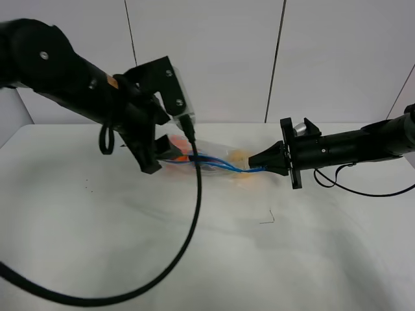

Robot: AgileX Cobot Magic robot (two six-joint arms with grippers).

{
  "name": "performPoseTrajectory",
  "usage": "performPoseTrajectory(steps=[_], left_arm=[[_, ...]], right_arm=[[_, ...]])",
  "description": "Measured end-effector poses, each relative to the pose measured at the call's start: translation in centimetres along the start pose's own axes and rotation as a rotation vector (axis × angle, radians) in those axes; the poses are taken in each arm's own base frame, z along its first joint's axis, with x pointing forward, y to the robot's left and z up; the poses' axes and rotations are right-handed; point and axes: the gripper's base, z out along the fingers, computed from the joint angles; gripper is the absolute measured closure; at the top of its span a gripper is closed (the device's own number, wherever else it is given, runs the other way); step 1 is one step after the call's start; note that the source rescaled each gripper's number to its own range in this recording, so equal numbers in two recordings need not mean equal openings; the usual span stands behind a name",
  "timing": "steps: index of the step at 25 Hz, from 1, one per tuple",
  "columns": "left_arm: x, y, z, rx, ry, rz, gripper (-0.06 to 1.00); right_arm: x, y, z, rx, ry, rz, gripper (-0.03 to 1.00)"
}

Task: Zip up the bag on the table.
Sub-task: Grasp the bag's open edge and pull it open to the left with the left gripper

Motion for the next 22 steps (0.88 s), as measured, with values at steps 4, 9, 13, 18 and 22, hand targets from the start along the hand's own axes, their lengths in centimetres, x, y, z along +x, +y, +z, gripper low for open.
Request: performPoseTrajectory(steps=[4, 9, 13, 18, 22], left_arm=[[-2.1, -2.3, 2.5, -0.001, -0.087, 0.051, 0.07], [-3.7, -4.9, 5.5, -0.008, -0.165, 0.095, 0.07], [-4.3, -6.6, 7.6, -0.023, -0.211, 0.143, 0.07], [-4.3, -7.5, 9.8, -0.06, -0.247, 0.164, 0.07], [-3.9, -7.8, 10.5, -0.072, -0.251, 0.167, 0.11]], right_arm=[[-0.1, 0.1, 0.0, -0.009, -0.011, 0.035, 0.97], [-0.3, 0.2, 0.0, -0.024, -0.028, 0.053, 0.97], [-0.3, 0.2, 0.0, -0.028, -0.032, 0.055, 0.97], [-0.3, 0.2, 0.0, -0.028, -0.032, 0.056, 0.97], [-0.3, 0.3, 0.0, -0.029, -0.033, 0.059, 0.97]])
